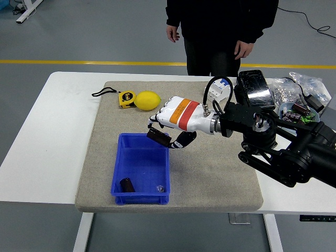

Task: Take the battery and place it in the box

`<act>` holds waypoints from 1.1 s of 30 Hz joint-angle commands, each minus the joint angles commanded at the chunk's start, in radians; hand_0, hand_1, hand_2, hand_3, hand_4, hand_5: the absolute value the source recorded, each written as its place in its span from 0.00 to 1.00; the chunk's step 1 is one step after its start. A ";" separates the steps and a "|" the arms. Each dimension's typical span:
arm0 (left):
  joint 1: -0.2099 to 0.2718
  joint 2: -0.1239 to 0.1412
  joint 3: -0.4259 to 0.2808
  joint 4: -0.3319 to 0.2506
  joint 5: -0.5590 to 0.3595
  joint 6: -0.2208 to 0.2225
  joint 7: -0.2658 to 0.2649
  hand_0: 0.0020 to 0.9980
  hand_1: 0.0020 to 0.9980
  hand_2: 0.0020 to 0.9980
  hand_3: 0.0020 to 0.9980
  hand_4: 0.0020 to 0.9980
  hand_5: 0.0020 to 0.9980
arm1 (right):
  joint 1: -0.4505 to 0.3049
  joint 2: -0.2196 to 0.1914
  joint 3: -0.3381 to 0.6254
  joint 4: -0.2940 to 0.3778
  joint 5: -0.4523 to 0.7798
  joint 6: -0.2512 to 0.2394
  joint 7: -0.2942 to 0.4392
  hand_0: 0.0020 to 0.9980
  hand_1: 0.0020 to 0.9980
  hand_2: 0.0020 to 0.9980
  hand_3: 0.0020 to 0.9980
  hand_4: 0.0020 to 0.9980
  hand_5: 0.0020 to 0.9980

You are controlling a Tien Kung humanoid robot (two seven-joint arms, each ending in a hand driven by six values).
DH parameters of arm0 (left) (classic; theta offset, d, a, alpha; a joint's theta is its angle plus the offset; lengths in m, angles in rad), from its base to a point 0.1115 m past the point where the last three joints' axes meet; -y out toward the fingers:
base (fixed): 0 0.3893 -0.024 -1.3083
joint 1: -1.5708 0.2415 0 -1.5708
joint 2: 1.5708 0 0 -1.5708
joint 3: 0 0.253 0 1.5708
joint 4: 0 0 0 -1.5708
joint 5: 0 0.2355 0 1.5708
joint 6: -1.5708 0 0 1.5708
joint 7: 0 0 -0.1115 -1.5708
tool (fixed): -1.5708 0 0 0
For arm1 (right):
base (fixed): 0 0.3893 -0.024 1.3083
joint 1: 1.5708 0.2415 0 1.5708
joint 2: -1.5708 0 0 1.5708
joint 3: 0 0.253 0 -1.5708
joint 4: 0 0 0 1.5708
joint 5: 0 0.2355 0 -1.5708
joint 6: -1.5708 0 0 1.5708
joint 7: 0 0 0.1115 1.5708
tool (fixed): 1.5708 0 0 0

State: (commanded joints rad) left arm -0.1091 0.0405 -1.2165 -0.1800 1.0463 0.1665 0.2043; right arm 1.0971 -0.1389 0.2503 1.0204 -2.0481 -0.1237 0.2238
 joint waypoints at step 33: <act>-0.018 0.001 0.019 0.000 -0.027 0.003 -0.010 0.74 0.69 0.70 0.59 0.66 0.56 | -0.033 0.042 0.124 -0.025 0.078 0.127 -0.152 0.18 0.35 0.62 0.98 1.00 0.48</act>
State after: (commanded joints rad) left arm -0.1272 0.0417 -1.1980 -0.1800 1.0188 0.1700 0.1945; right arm 1.0645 -0.0967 0.3739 0.9958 -1.9697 0.0030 0.0720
